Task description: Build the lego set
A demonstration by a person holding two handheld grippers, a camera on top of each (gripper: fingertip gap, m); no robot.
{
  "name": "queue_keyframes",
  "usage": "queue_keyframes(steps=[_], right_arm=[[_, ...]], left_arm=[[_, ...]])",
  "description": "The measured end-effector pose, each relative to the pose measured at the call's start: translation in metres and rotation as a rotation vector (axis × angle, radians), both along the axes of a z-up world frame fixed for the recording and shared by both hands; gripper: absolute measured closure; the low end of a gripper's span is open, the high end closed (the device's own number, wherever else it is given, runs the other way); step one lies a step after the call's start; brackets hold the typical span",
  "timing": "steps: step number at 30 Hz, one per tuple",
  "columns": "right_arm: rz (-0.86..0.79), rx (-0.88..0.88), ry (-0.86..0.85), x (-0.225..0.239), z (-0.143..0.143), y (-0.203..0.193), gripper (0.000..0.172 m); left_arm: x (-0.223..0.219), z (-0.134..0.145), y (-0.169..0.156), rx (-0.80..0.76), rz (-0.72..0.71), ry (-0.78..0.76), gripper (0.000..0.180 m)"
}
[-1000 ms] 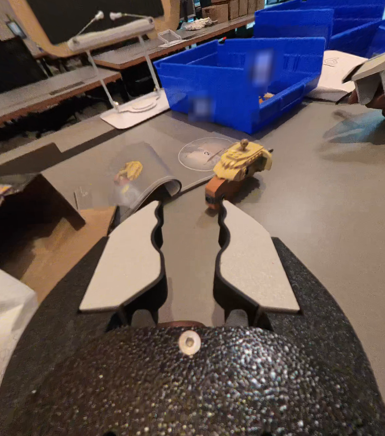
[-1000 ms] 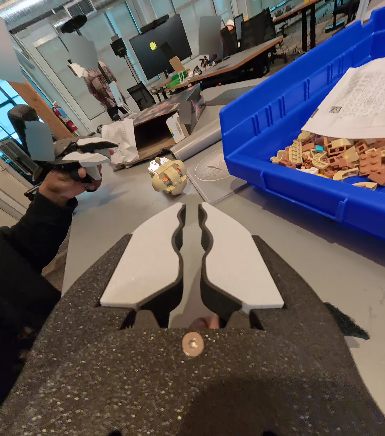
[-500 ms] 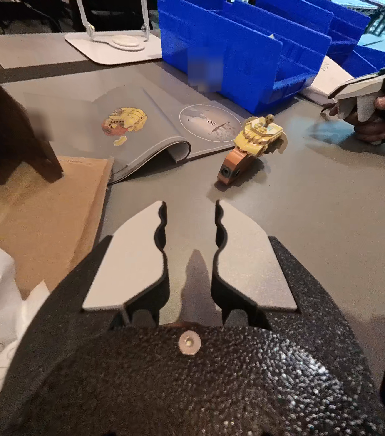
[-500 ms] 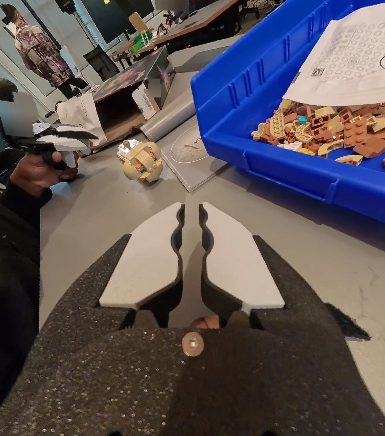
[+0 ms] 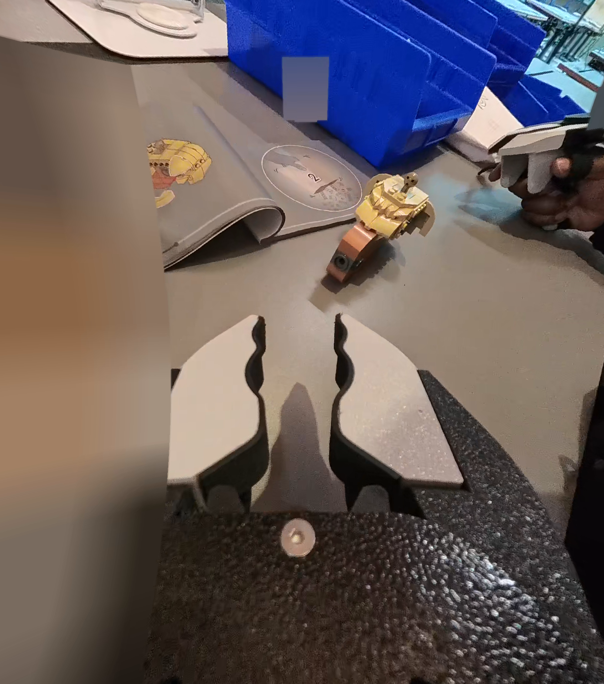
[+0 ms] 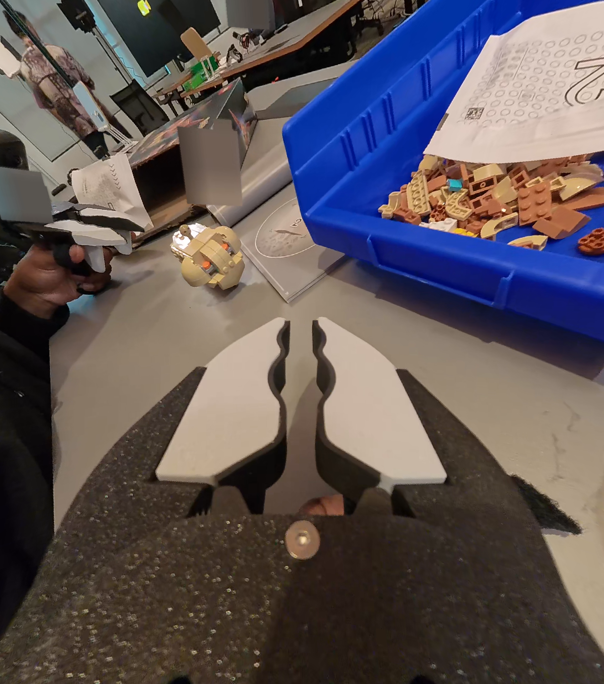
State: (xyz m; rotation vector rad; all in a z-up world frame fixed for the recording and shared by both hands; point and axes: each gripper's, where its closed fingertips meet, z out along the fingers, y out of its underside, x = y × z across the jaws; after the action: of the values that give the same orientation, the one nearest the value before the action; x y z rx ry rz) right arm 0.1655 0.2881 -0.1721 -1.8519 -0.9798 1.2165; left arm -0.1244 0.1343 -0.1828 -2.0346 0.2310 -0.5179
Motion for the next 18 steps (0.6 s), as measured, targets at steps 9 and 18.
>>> queue_keyframes(steps=[9, 18], right_arm=[[-0.001, -0.007, -0.010, 0.000, -0.002, 0.001, 0.160], [0.012, -0.008, -0.010, -0.001, -0.001, -0.001, 0.160]], left_arm=[[0.003, -0.003, 0.000, -0.021, -0.017, 0.007, 0.146], [0.010, -0.013, 0.000, -0.076, -0.059, 0.058, 0.146]])
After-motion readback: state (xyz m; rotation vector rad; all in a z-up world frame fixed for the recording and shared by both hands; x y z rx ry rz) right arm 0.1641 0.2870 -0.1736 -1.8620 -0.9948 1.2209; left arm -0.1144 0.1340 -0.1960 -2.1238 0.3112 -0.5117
